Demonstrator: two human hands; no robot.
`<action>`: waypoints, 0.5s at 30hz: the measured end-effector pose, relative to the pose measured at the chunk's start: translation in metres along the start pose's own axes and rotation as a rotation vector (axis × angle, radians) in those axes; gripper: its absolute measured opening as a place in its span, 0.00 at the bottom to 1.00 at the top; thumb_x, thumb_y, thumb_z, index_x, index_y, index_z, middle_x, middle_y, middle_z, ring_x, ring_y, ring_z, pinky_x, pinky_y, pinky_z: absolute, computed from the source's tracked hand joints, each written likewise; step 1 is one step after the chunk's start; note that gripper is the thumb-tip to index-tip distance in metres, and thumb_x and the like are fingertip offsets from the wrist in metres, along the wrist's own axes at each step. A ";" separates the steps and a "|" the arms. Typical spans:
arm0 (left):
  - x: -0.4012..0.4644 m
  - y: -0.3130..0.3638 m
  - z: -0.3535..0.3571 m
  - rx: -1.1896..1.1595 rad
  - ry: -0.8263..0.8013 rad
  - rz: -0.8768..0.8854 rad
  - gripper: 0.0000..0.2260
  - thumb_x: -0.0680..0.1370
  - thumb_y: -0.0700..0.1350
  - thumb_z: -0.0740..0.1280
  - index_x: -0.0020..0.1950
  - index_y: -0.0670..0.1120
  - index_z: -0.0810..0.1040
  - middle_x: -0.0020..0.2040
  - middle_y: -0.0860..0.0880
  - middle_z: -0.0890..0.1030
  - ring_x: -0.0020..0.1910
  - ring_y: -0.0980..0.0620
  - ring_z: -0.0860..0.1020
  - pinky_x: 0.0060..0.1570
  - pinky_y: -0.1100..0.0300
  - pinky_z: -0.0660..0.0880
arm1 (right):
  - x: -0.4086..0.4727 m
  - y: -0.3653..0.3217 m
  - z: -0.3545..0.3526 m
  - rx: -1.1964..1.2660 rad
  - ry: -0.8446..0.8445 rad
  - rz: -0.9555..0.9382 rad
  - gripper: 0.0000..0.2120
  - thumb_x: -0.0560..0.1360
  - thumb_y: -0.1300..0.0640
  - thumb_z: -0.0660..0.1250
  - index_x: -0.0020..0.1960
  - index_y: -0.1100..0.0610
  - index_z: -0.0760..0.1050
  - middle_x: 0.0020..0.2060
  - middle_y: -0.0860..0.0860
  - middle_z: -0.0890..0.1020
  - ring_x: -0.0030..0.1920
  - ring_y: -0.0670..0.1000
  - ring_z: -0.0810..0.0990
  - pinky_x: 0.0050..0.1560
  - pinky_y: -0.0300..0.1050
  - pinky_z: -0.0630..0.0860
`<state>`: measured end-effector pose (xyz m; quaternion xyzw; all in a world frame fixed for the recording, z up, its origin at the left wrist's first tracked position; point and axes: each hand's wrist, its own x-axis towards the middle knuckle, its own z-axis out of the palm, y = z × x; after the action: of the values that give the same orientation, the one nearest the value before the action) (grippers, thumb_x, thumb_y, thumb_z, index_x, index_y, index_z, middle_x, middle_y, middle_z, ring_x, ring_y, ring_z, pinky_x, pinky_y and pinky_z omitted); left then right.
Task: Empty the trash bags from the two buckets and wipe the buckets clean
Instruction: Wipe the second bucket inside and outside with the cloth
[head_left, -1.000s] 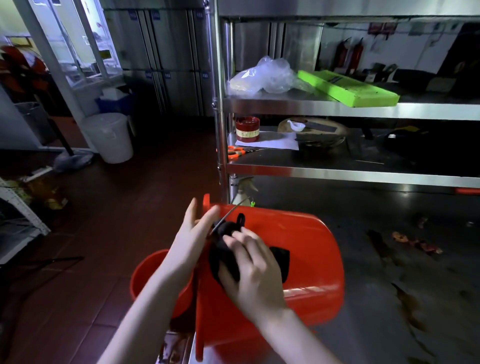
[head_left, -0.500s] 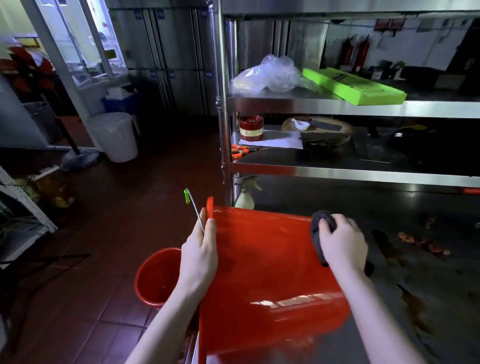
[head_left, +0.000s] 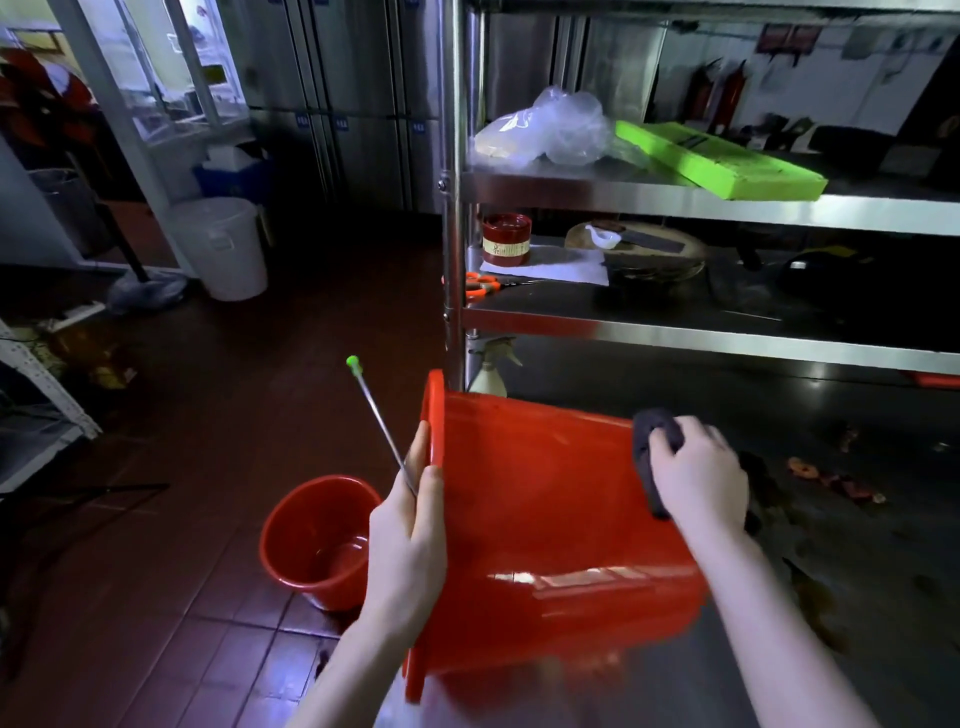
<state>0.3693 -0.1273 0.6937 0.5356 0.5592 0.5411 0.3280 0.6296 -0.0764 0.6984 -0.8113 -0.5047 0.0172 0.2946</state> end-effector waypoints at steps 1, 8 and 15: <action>-0.003 -0.003 0.002 0.007 -0.015 0.033 0.18 0.83 0.50 0.58 0.72 0.62 0.67 0.46 0.59 0.84 0.43 0.61 0.80 0.45 0.68 0.73 | 0.006 -0.004 0.000 -0.028 0.000 0.033 0.13 0.79 0.52 0.61 0.57 0.58 0.77 0.53 0.60 0.79 0.52 0.64 0.77 0.48 0.51 0.73; 0.022 -0.022 0.013 0.025 -0.029 0.082 0.21 0.79 0.50 0.57 0.73 0.59 0.69 0.48 0.59 0.82 0.43 0.66 0.79 0.44 0.71 0.72 | -0.076 -0.098 0.034 0.218 -0.034 -0.675 0.18 0.77 0.51 0.61 0.64 0.56 0.77 0.62 0.52 0.78 0.67 0.52 0.73 0.68 0.44 0.69; 0.002 -0.034 0.012 0.048 -0.056 0.126 0.21 0.79 0.52 0.55 0.71 0.67 0.66 0.26 0.55 0.72 0.24 0.59 0.64 0.28 0.63 0.64 | -0.001 0.001 0.017 0.052 0.166 -0.077 0.16 0.77 0.52 0.60 0.57 0.61 0.78 0.53 0.60 0.80 0.52 0.64 0.78 0.49 0.52 0.75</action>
<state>0.3722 -0.1165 0.6596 0.5924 0.5280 0.5318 0.2959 0.6245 -0.0697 0.6836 -0.7820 -0.5087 -0.0481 0.3569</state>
